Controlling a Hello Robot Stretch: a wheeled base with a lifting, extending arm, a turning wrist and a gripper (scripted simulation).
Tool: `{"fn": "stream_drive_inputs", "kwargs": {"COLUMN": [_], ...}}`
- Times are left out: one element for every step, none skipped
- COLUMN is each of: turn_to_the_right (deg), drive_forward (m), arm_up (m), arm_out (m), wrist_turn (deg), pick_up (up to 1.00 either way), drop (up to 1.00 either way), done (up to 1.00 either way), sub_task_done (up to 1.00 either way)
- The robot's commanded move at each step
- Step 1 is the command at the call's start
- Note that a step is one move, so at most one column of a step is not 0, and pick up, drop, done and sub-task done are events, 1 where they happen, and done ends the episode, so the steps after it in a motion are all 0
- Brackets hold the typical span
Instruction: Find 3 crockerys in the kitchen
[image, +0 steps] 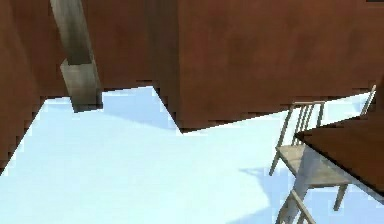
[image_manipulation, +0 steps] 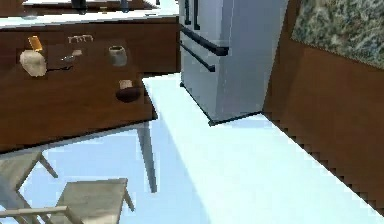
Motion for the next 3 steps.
{"fn": "stream_drive_inputs", "kwargs": {"turn_to_the_right": [0.0,12.0,0.0], "drive_forward": [0.5,0.0,1.0], "arm_up": [0.0,0.0,0.0], "arm_out": [0.0,0.0,0.0], "wrist_turn": [0.0,0.0,0.0], "pick_up": [0.0,0.0,0.0], "drop": [0.0,0.0,0.0], "done": [0.0,0.0,0.0], "sub_task_done": [0.0,0.0,0.0]}}
